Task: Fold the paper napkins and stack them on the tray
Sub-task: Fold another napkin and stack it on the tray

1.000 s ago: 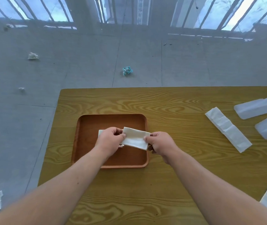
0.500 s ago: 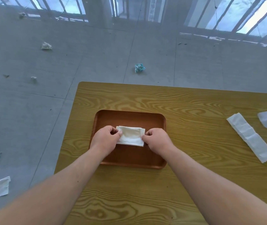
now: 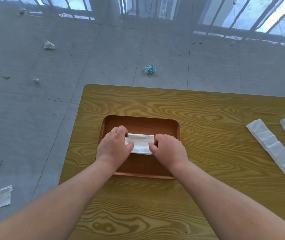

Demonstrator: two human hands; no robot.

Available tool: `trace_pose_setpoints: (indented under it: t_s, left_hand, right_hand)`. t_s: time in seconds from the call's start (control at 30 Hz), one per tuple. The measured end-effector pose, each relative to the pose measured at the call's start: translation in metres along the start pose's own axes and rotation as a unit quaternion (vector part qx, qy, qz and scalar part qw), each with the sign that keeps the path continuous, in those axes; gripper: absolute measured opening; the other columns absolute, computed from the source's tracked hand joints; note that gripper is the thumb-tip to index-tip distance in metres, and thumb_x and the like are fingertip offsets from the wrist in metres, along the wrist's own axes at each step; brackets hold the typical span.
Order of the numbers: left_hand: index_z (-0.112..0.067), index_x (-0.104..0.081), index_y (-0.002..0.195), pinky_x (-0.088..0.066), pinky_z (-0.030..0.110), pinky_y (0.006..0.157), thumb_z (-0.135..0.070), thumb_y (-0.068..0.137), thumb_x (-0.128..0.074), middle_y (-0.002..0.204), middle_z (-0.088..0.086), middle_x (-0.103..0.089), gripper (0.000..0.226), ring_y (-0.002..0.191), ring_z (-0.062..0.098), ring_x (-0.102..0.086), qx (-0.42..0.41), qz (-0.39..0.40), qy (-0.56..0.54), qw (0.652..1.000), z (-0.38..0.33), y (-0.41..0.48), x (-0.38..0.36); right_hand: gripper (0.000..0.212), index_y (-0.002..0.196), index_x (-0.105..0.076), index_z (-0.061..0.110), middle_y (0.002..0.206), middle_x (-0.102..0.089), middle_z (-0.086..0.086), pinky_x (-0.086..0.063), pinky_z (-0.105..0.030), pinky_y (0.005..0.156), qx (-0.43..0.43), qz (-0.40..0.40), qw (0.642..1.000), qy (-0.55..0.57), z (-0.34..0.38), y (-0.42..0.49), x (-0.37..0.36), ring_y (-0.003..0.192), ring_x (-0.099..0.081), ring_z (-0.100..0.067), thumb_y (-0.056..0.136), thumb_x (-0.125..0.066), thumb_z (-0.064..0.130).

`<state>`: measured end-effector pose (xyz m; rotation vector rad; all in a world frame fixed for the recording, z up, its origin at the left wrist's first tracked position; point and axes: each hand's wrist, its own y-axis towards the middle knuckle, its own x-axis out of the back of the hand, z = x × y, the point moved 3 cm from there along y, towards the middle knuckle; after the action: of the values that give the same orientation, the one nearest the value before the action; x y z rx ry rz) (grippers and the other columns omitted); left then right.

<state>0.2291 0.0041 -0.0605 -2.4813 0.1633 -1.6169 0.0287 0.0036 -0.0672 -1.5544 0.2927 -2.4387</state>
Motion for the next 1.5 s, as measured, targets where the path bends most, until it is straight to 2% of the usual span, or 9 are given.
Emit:
trace_pose_setpoints:
  t_s: [0.17, 0.27, 0.37, 0.5, 0.73, 1.1, 1.23, 1.4, 1.5]
  left_hand:
    - [-0.022, -0.053, 0.136, -0.054, 0.040, 0.094, -0.057, 0.093, -0.056, 0.132, 0.000, -0.057, 0.056, 0.116, 0.023, -0.056, -0.232, 0.053, 0.118, 0.964, -0.068, -0.007, -0.012]
    - [-0.025, -0.042, 0.155, -0.030, 0.046, 0.121, -0.067, 0.096, -0.047, 0.164, 0.003, -0.038, 0.073, 0.147, 0.027, -0.035, -0.284, 0.120, 0.168, 0.936, -0.115, -0.005, -0.032]
    - [-0.028, -0.028, 0.163, -0.010, 0.048, 0.129, -0.073, 0.096, -0.040, 0.174, 0.002, -0.018, 0.081, 0.158, 0.025, -0.015, -0.323, 0.171, 0.196, 0.910, -0.157, -0.008, -0.057]
    - [-0.029, -0.019, 0.166, -0.002, 0.049, 0.130, -0.072, 0.098, -0.037, 0.176, 0.003, -0.008, 0.082, 0.161, 0.025, -0.006, -0.354, 0.206, 0.221, 0.885, -0.201, -0.014, -0.090]
    - [-0.028, -0.018, 0.166, -0.004, 0.051, 0.130, -0.072, 0.099, -0.036, 0.177, 0.006, -0.003, 0.082, 0.161, 0.026, -0.001, -0.359, 0.242, 0.248, 0.867, -0.241, -0.018, -0.128]
    - [-0.022, -0.012, 0.167, -0.034, 0.042, 0.120, -0.070, 0.100, -0.032, 0.176, 0.005, -0.004, 0.085, 0.152, 0.029, -0.032, -0.301, 0.167, 0.188, 0.920, -0.239, -0.016, -0.119]
    - [-0.023, -0.016, 0.166, -0.024, 0.044, 0.124, -0.067, 0.101, -0.035, 0.176, 0.004, -0.007, 0.081, 0.155, 0.029, -0.023, -0.267, 0.147, 0.197, 0.932, -0.225, -0.013, -0.113]
    - [-0.024, -0.051, 0.146, -0.039, 0.040, 0.114, -0.075, 0.087, -0.058, 0.155, -0.001, -0.045, 0.078, 0.141, 0.023, -0.039, -0.275, 0.149, 0.257, 0.914, -0.221, -0.010, -0.109]
    - [-0.026, -0.061, 0.127, -0.045, 0.037, 0.103, -0.071, 0.085, -0.066, 0.134, -0.003, -0.055, 0.062, 0.125, 0.021, -0.047, -0.261, 0.152, 0.277, 0.912, -0.222, -0.010, -0.108]
  right_hand:
    - [0.020, 0.100, -0.060, 0.023, 0.096, -0.061, 0.005, -0.049, -0.034, 0.080, 0.026, -0.118, 0.992, 0.042, -0.041, -0.035, 0.027, 0.092, -0.053, -0.017, 0.093, -0.057, 0.041]
    - [0.049, 0.136, -0.051, 0.017, 0.131, -0.058, -0.004, -0.042, -0.041, 0.108, -0.042, -0.116, 0.992, 0.006, -0.103, -0.056, 0.051, 0.124, -0.047, -0.023, 0.096, -0.053, 0.045]
    - [0.069, 0.155, -0.029, 0.015, 0.157, -0.039, -0.011, -0.025, -0.046, 0.122, -0.121, -0.093, 0.988, -0.036, -0.174, -0.071, 0.075, 0.147, -0.029, -0.030, 0.098, -0.046, 0.051]
    - [0.080, 0.162, -0.003, 0.018, 0.170, -0.009, -0.012, -0.011, -0.050, 0.126, -0.223, -0.042, 0.971, -0.076, -0.260, -0.090, 0.100, 0.155, -0.005, -0.034, 0.100, -0.031, 0.060]
    - [0.077, 0.161, 0.006, 0.029, 0.171, 0.004, -0.009, -0.010, -0.057, 0.124, -0.268, 0.001, 0.962, -0.050, -0.323, -0.102, 0.103, 0.155, 0.003, -0.037, 0.100, -0.027, 0.064]
    - [0.073, 0.163, -0.004, 0.029, 0.171, 0.005, -0.004, -0.002, -0.050, 0.126, -0.072, 0.037, 0.994, -0.077, -0.255, -0.135, 0.051, 0.155, 0.011, -0.029, 0.100, -0.025, 0.061]
    - [0.070, 0.163, -0.011, 0.028, 0.171, -0.003, -0.003, -0.004, -0.051, 0.126, 0.001, 0.045, 0.996, -0.083, -0.220, -0.153, 0.026, 0.155, 0.008, -0.030, 0.101, -0.029, 0.056]
    - [0.066, 0.159, -0.030, 0.022, 0.165, -0.031, -0.008, -0.024, -0.057, 0.121, 0.039, 0.031, 0.994, -0.099, -0.201, -0.167, 0.015, 0.153, -0.020, -0.035, 0.099, -0.042, 0.048]
    - [0.066, 0.159, -0.030, 0.020, 0.166, -0.028, -0.010, -0.019, -0.054, 0.123, 0.009, 0.023, 0.995, -0.097, -0.207, -0.167, 0.021, 0.154, -0.019, -0.034, 0.099, -0.041, 0.045]
